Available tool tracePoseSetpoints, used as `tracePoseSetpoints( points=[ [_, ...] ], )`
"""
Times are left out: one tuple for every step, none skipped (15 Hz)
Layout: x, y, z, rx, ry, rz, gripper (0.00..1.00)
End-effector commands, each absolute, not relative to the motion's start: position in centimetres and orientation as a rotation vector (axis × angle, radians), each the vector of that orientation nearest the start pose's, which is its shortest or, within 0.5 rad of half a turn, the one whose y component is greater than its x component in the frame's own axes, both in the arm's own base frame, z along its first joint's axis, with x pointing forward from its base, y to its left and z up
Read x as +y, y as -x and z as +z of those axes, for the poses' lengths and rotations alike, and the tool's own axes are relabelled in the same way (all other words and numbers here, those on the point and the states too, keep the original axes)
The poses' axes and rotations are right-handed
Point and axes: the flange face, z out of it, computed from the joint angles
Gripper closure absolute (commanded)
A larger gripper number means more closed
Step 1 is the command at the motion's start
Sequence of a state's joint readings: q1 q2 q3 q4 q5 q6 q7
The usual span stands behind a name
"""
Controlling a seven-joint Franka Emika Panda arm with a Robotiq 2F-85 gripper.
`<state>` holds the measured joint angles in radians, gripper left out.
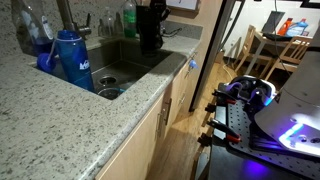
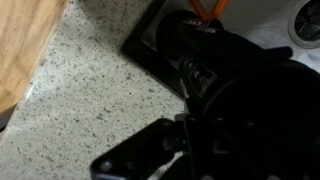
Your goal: Put the cup in the sink
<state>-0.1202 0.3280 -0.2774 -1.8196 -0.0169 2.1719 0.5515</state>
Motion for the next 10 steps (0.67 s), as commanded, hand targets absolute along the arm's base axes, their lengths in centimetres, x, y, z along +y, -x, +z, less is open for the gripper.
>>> tracePoseSetpoints(
  points=[
    [-23.1,-58.2,36.1,1.413,2.934,-0.072,0.98],
    [-23.0,-58.1,35.7,1.408,2.943,-0.067,0.98],
    [-22.9,-58.0,35.3,1.405,2.953,-0.068,0.98],
    [-22.7,-58.1,34.8,1.399,2.963,-0.077,0.98],
    [-22.6,-58.1,34.4,1.392,2.973,-0.088,0.98],
    [-22.4,-58.2,33.9,1.378,2.983,-0.105,0.98],
    [-22.2,-58.4,33.5,1.364,2.988,-0.122,0.98],
    [-21.9,-58.6,33.1,1.352,2.992,-0.136,0.98],
    [-21.6,-58.8,32.7,1.342,2.996,-0.152,0.98],
    [-21.2,-59.1,32.4,1.33,3.0,-0.168,0.98]
  ],
)
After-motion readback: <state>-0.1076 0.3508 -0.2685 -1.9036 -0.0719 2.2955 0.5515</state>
